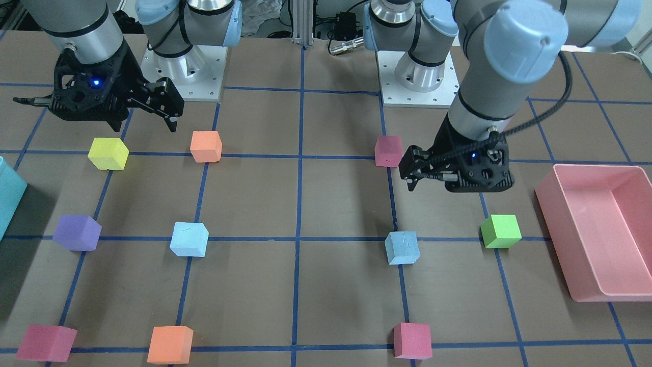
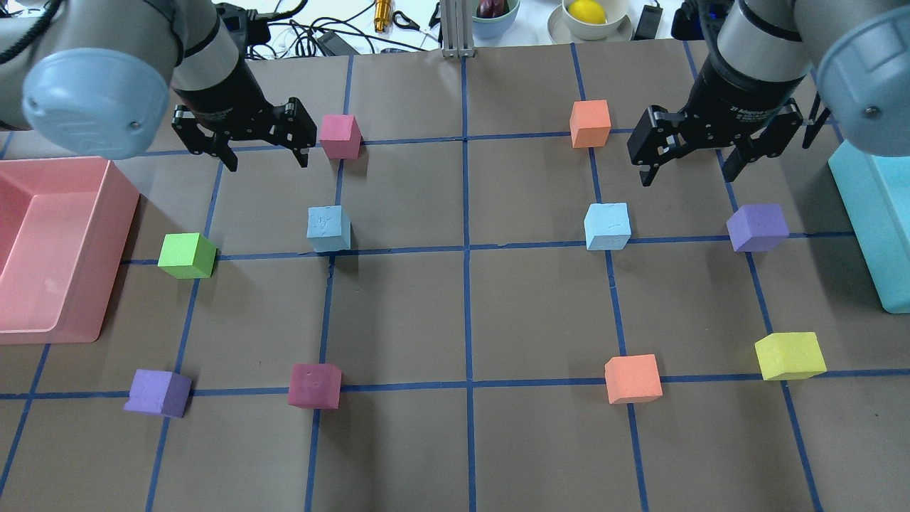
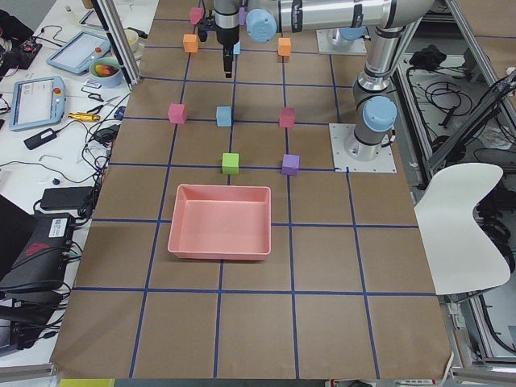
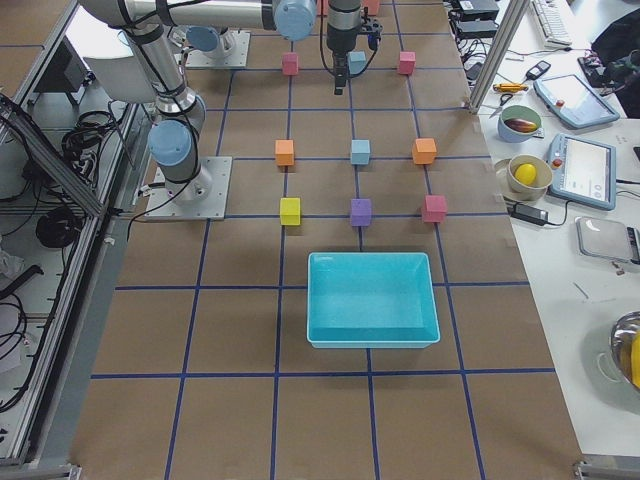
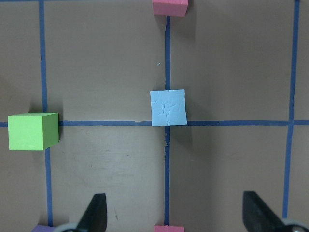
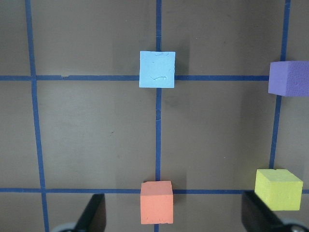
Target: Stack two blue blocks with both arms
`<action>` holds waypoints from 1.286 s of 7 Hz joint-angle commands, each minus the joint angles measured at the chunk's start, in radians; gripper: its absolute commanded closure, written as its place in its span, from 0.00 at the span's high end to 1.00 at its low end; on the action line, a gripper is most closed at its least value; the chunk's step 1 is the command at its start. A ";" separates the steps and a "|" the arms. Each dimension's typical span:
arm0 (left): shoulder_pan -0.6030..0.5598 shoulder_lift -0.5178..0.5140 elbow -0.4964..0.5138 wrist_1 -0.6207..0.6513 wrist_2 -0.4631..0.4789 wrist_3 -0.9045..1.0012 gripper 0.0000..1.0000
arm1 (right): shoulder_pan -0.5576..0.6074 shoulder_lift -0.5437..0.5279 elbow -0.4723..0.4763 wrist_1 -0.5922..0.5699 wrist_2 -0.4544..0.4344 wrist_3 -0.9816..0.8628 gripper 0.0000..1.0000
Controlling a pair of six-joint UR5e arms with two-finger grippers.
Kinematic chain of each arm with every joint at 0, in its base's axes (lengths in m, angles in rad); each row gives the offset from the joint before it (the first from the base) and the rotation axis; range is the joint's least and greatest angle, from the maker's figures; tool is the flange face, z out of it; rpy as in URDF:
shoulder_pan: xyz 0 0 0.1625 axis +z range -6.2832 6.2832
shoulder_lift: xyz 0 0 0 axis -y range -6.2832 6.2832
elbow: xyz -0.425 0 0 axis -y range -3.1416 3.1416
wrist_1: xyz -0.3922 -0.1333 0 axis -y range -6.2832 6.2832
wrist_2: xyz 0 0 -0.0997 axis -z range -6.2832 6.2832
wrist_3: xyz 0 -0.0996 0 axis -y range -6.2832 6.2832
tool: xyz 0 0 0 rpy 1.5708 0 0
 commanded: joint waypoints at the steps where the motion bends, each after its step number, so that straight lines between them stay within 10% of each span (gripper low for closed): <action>1: 0.000 -0.114 -0.006 0.081 0.000 -0.010 1.00 | -0.007 0.170 0.003 -0.082 -0.002 0.009 1.00; 3: 0.000 -0.172 -0.087 0.226 -0.003 -0.069 1.00 | -0.005 0.286 0.007 -0.277 0.001 0.011 1.00; 9: -0.003 -0.243 -0.229 0.430 -0.014 -0.062 1.00 | 0.005 0.458 0.015 -0.352 0.015 0.048 1.00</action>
